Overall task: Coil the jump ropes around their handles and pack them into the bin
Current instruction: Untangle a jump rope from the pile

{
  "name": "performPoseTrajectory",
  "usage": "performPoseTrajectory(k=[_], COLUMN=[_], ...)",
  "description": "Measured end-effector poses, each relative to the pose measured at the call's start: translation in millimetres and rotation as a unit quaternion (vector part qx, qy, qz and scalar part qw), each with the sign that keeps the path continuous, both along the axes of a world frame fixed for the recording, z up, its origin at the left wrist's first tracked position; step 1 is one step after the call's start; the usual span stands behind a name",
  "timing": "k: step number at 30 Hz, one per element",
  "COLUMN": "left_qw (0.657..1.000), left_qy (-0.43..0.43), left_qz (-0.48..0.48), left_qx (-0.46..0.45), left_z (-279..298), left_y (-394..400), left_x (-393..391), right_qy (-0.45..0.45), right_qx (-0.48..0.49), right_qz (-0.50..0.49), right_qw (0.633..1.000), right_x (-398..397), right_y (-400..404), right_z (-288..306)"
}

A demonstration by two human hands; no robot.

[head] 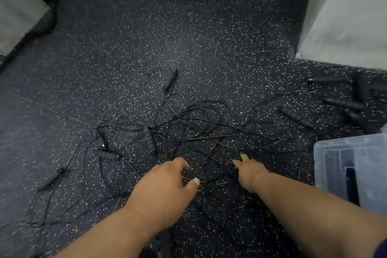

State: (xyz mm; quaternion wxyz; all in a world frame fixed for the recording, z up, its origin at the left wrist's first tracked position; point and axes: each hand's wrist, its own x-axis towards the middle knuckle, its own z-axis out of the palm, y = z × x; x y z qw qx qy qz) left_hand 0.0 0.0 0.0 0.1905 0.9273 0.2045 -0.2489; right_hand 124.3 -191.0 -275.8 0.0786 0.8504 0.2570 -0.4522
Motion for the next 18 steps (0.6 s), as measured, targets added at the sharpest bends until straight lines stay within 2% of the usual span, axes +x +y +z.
performPoseTrajectory(k=[13, 18], left_qw=[0.999, 0.999], left_qy=[0.025, 0.033], left_qz=[-0.031, -0.032], left_qx=[0.006, 0.011], left_z=[-15, -16], left_y=[1, 4], left_x=[6, 5], right_qy=[-0.046, -0.018], right_qx=[-0.002, -0.008], right_qz=[0.137, 0.117], right_qw=[0.989, 0.993], right_x=[18, 16], right_y=[5, -4], right_z=[-28, -29])
